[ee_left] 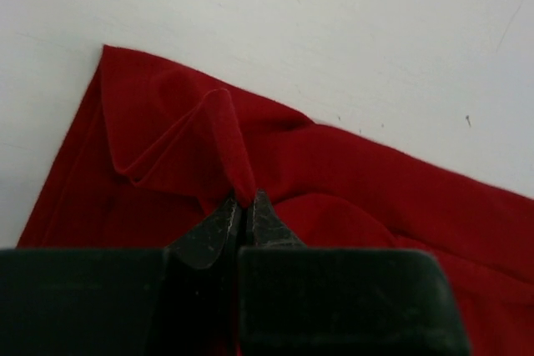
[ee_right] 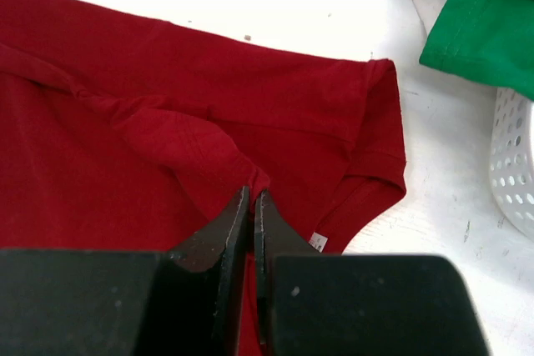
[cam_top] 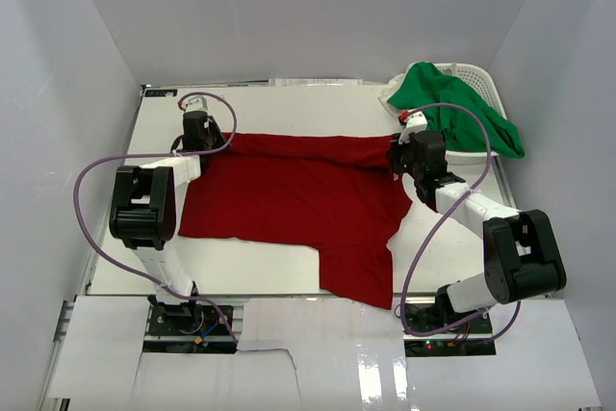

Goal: Fold and stack the t-shirts

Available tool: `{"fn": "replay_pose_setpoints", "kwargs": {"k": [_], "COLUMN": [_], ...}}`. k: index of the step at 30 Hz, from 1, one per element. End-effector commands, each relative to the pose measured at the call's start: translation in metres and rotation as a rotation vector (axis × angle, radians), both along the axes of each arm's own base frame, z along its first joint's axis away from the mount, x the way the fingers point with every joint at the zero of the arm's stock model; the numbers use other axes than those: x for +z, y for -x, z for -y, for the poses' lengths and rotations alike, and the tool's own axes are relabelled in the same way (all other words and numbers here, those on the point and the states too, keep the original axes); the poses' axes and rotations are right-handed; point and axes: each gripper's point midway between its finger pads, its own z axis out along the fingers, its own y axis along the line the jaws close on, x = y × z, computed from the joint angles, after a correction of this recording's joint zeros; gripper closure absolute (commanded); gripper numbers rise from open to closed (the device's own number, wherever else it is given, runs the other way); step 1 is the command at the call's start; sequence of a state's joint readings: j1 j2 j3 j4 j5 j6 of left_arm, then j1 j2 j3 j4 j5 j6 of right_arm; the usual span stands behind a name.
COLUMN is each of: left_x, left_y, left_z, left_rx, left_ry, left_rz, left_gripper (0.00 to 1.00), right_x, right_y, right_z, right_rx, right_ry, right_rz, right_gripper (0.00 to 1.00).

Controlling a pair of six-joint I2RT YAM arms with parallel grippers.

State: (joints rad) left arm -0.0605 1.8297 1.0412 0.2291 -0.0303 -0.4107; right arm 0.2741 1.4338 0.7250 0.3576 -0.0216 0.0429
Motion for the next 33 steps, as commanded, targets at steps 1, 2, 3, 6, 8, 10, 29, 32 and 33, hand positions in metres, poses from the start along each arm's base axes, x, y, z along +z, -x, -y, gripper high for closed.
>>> {"fn": "replay_pose_setpoints", "kwargs": {"k": [1, 2, 3, 6, 8, 10, 29, 32, 33], "left_x": [-0.009, -0.015, -0.018, -0.032, -0.041, -0.043, -0.023, -0.019, -0.018], "left_y": [0.004, 0.005, 0.005, 0.008, 0.014, 0.014, 0.021, 0.013, 0.010], "left_z": [0.015, 0.015, 0.013, 0.009, 0.005, -0.002, -0.059, -0.054, -0.050], "left_rx": [-0.086, -0.086, -0.073, -0.048, -0.030, 0.002, 0.197, 0.167, 0.151], "left_ry": [0.041, 0.045, 0.043, 0.029, 0.021, 0.003, -0.104, -0.095, -0.080], "left_rz": [-0.050, -0.076, -0.090, -0.154, -0.200, -0.214, -0.266, -0.257, -0.251], "left_gripper": [0.87, 0.85, 0.85, 0.85, 0.86, 0.88, 0.94, 0.94, 0.94], "right_x": [-0.005, -0.004, -0.006, -0.029, -0.041, -0.046, -0.054, -0.054, -0.054], "right_y": [-0.003, -0.006, -0.006, -0.008, -0.001, 0.000, 0.027, 0.031, 0.032], "right_z": [0.002, 0.002, 0.003, 0.006, 0.007, 0.008, 0.010, 0.006, 0.004], "right_rx": [-0.026, -0.031, -0.037, -0.044, -0.040, -0.053, -0.049, -0.030, -0.022], "right_ry": [0.033, 0.038, 0.048, 0.103, 0.123, 0.123, 0.098, 0.087, 0.083], "right_rz": [-0.007, -0.009, -0.020, -0.135, -0.204, -0.227, -0.317, -0.321, -0.322], "right_gripper": [0.92, 0.92, 0.92, 0.92, 0.92, 0.92, 0.92, 0.92, 0.92]}}
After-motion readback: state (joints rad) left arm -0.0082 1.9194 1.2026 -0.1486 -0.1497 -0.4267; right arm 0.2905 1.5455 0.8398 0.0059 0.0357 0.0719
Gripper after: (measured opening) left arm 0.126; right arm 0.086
